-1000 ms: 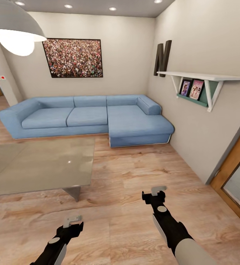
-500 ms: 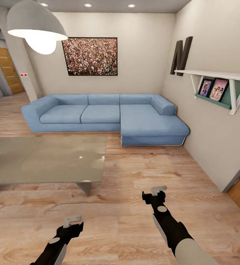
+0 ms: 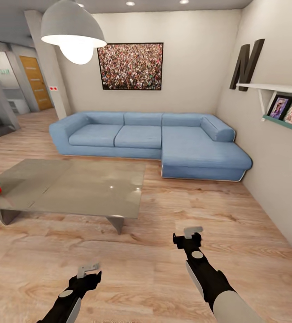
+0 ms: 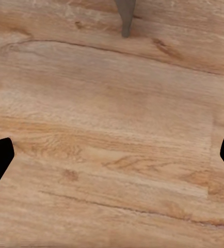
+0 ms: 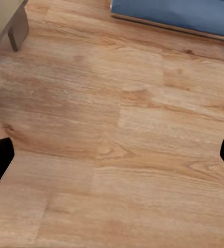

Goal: Turn on the radio receiver that's on the table in the living room.

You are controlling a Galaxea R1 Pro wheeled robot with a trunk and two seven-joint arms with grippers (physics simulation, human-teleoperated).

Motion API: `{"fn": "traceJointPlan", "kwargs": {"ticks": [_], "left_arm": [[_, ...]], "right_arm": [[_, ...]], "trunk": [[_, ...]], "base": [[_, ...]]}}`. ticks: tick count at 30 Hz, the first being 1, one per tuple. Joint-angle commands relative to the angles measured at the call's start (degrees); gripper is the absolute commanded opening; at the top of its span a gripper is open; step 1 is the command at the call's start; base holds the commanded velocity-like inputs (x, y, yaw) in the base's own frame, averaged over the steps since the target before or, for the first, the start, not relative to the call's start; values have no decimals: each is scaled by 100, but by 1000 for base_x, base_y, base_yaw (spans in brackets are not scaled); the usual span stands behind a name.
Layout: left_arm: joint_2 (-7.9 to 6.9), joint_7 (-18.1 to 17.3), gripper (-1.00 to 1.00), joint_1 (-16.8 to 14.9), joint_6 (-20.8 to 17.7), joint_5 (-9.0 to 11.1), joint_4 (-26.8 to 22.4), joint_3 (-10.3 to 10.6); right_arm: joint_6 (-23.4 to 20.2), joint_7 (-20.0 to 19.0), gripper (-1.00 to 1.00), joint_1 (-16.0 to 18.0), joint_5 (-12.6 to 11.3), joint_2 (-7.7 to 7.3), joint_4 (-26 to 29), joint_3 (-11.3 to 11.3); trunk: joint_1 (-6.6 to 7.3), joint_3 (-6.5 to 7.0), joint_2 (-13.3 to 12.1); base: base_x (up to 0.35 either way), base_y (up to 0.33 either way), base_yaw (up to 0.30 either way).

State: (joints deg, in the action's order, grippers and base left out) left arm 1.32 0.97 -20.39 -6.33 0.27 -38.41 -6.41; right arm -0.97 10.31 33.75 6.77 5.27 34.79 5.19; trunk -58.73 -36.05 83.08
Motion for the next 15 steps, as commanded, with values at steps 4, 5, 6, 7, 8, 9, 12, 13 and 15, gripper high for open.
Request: {"fn": "traceJointPlan", "kwargs": {"ticks": [4, 5, 6, 7, 8, 9, 12, 13, 15], "left_arm": [[0, 0, 100, 0, 0, 0, 2, 0], [0, 0, 100, 0, 0, 0, 5, 0], [2, 0, 100, 0, 0, 0, 6, 0], [3, 0, 100, 0, 0, 0, 6, 0], [5, 0, 100, 0, 0, 0, 7, 0], [6, 0, 100, 0, 0, 0, 8, 0], [14, 0, 100, 0, 0, 0, 9, 5], [15, 0, 100, 0, 0, 0, 9, 4], [17, 0, 100, 0, 0, 0, 13, 3]], "right_arm": [[0, -2, 100, 0, 0, 0, 1, 2], [0, 0, 100, 0, 0, 0, 2, 1], [0, -1, 100, 0, 0, 0, 2, 1], [0, 1, 100, 0, 0, 0, 2, 1], [0, 3, 100, 0, -1, 0, 2, 0], [0, 3, 100, 0, -1, 0, 2, 0], [0, 6, 100, 0, 0, 0, 2, 0], [0, 6, 100, 0, 0, 0, 2, 0], [0, 6, 100, 0, 0, 0, 2, 0]], "trunk": [[0, -20, 0], [0, -25, 0], [0, -30, 0], [0, -35, 0], [0, -40, 0], [0, -45, 0], [0, -60, 0], [0, -65, 0], [0, -75, 0]], "base": [[0, 0, 240], [0, 0, 240], [0, 0, 240], [0, 0, 240], [0, 0, 240], [0, 0, 240], [0, 0, 240], [0, 0, 240], [0, 0, 240]]}}
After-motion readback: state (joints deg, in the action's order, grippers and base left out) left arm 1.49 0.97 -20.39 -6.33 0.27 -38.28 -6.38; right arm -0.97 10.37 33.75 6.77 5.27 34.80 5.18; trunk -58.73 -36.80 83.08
